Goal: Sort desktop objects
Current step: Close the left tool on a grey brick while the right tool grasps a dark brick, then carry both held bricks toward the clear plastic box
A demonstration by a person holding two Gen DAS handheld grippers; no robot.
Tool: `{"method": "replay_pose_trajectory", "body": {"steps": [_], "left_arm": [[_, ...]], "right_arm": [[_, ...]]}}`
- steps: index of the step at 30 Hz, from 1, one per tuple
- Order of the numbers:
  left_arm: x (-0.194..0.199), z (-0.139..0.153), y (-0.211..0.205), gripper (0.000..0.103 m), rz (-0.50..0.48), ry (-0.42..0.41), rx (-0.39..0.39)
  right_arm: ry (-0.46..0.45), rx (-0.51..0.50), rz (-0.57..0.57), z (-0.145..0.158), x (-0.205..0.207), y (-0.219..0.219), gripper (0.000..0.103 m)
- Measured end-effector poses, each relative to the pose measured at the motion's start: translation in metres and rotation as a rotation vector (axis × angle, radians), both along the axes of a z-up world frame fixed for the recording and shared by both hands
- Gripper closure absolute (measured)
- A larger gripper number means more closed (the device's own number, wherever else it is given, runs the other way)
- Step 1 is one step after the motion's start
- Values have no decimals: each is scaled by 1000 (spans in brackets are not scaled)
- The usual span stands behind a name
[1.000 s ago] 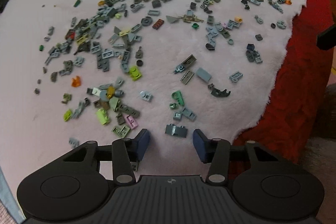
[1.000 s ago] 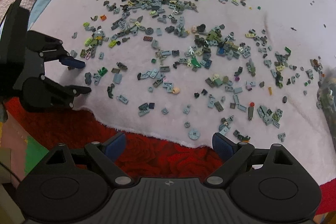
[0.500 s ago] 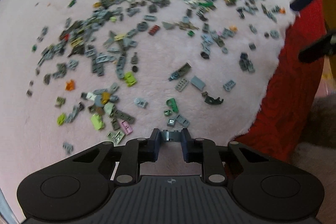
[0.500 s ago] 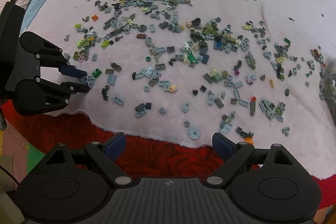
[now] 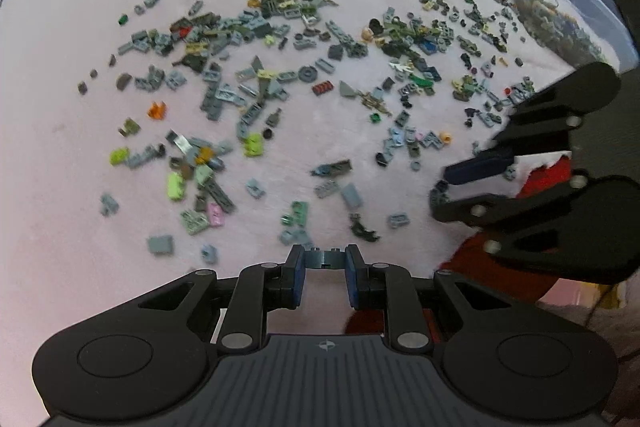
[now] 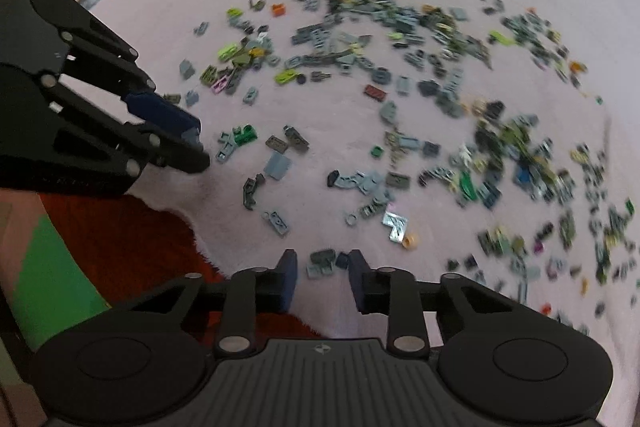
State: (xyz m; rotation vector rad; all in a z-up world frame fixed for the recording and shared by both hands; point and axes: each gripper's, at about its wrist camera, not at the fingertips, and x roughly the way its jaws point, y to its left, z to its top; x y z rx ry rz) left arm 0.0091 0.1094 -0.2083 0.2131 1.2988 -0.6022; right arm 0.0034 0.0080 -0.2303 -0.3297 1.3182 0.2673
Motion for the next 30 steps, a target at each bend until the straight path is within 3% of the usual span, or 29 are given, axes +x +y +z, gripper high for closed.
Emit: {"method": "replay_pose_trajectory", "body": {"steps": [3,15,22,30], "left_arm": [[-5,-3,-4,81,17,11,-13],[1,1,0,81,45,5,-32],[3,18,0,81,55,-16,-44],[14,66,-12,81,80,-73,-98]], "right_arm": [[14,7,20,-8,5,1,88],[23,-26,78,-16,3,2,88],[-33,-17,56,17,1,-1,88],[-117,-32,-25,78,7,-13,88]]}}
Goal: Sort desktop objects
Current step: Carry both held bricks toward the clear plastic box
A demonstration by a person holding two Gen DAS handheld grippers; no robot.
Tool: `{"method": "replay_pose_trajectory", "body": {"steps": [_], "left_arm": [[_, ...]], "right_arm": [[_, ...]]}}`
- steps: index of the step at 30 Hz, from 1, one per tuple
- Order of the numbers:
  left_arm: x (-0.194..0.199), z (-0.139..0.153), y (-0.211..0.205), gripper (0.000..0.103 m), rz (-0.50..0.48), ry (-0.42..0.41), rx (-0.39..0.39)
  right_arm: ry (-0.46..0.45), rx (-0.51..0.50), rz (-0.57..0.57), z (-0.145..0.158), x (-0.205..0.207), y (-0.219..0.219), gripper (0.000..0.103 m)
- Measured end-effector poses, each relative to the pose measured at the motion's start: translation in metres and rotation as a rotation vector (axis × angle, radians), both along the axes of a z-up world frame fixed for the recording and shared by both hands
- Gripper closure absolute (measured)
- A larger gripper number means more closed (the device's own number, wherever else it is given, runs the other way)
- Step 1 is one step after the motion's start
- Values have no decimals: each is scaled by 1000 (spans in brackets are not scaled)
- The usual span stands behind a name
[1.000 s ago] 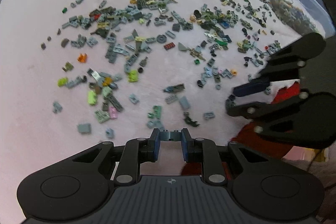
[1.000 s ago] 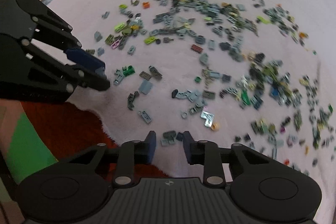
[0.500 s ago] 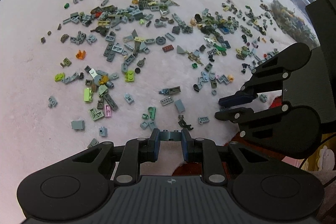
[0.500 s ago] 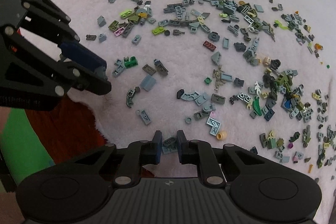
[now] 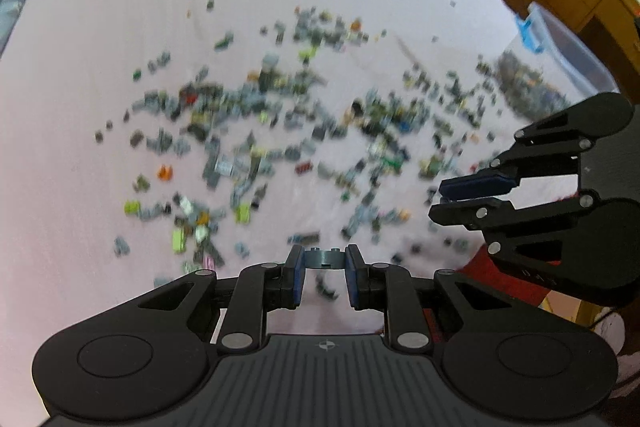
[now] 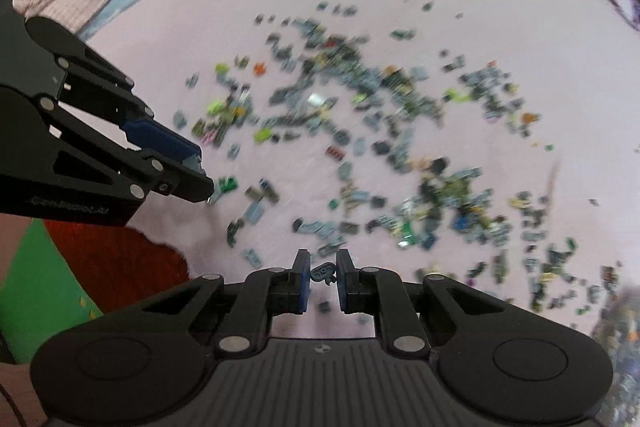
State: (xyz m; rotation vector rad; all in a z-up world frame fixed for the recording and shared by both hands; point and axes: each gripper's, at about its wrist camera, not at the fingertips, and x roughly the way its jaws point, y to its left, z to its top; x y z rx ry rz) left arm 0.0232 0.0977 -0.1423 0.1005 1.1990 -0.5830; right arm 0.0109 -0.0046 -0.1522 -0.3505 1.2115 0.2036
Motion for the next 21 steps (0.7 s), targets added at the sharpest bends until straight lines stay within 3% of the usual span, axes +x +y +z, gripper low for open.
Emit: {"method": "replay_pose_trajectory", "body": {"steps": [9,21], "left_arm": [[5,53,-39,81,-51,-83,-39],[-5,99,-73,81,-82,-177,25]], "right_arm": [[-114,17,-105,69,-2,-23,88],[-250,70,-126,127,-14,-48,88]]}}
